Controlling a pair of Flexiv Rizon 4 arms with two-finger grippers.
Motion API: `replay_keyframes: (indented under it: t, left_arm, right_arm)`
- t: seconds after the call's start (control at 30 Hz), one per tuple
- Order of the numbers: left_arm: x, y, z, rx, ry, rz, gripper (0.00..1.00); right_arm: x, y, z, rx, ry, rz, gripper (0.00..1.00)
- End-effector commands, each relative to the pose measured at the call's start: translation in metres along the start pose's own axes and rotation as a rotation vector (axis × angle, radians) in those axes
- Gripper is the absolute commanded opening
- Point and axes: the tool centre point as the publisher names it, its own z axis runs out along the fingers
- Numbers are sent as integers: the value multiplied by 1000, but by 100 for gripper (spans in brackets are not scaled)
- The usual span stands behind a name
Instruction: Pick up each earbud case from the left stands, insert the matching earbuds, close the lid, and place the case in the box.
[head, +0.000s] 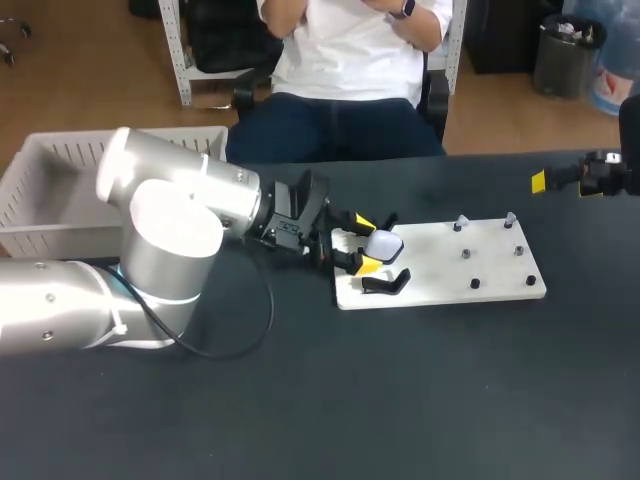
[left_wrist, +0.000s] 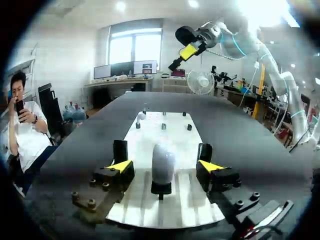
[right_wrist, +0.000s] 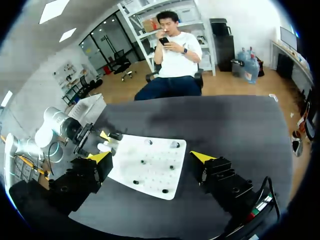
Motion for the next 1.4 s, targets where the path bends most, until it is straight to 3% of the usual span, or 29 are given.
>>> replay_keyframes:
  t: [0.03,0.2,0.77,1.07,1.4]
  left_arm:
    - [1,5,3,10,-3,1,77]
    - [1,5,5,16,-10,2,68]
    - [2,5,15,48,-20,-3,64]
    - [1,6,19,59,-29,-2,50]
    - [2,5,21,65,-26,-6,47]
  right_arm:
    - [0,0,0,1,0,-1,100]
    - [0,0,0,1,0,-1,100]
    - [0,0,0,1,0,-1,100]
    - [0,0,0,1,0,-1,100]
    - [0,0,0,1,0,-1,100]
